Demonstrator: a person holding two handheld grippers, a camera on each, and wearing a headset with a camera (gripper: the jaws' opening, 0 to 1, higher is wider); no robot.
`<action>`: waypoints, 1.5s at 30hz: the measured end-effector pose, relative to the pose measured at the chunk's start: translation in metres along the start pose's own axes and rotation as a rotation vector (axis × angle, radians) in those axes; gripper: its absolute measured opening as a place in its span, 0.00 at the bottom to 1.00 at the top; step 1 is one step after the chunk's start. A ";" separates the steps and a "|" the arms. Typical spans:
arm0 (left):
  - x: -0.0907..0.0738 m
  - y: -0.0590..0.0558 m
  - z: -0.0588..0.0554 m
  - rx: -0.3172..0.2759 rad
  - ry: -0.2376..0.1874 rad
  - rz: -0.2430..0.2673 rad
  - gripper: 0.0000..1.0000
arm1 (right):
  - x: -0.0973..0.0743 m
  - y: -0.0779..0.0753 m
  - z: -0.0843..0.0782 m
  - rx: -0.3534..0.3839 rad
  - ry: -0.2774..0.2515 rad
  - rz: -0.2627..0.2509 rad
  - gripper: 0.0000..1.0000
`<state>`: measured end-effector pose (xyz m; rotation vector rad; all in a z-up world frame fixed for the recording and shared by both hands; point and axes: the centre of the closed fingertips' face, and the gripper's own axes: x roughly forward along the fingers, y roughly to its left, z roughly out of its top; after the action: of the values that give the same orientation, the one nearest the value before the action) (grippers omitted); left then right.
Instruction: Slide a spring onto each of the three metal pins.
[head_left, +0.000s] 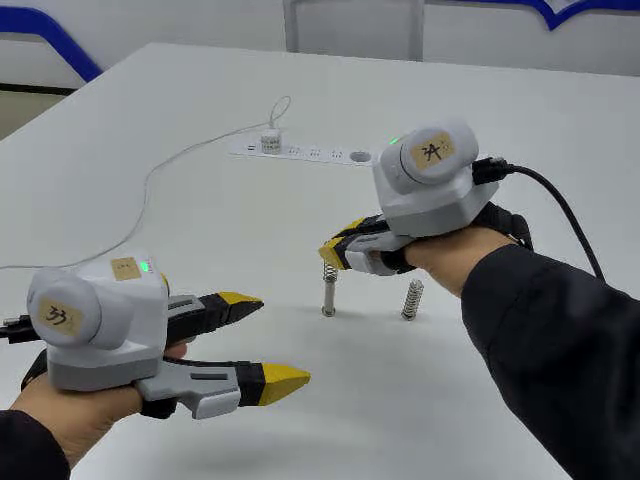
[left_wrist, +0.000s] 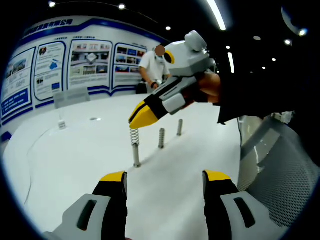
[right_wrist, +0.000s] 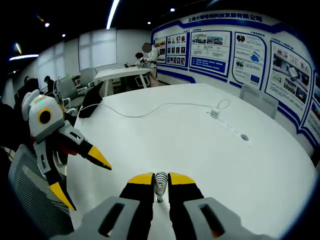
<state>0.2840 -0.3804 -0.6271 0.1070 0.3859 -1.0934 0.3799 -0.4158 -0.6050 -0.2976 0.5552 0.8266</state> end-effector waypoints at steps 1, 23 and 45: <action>0.000 0.000 0.000 0.000 0.000 0.000 0.62 | 0.000 0.000 -0.001 0.003 0.001 0.002 0.11; 0.000 0.000 -0.002 -0.004 0.009 0.004 0.63 | 0.019 -0.001 -0.029 0.032 0.038 -0.002 0.12; 0.001 0.002 -0.007 -0.017 0.011 0.005 0.63 | 0.032 0.000 -0.049 0.017 0.089 -0.003 0.12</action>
<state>0.2845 -0.3781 -0.6336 0.0991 0.4049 -1.0847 0.3801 -0.4184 -0.6632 -0.3204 0.6446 0.8080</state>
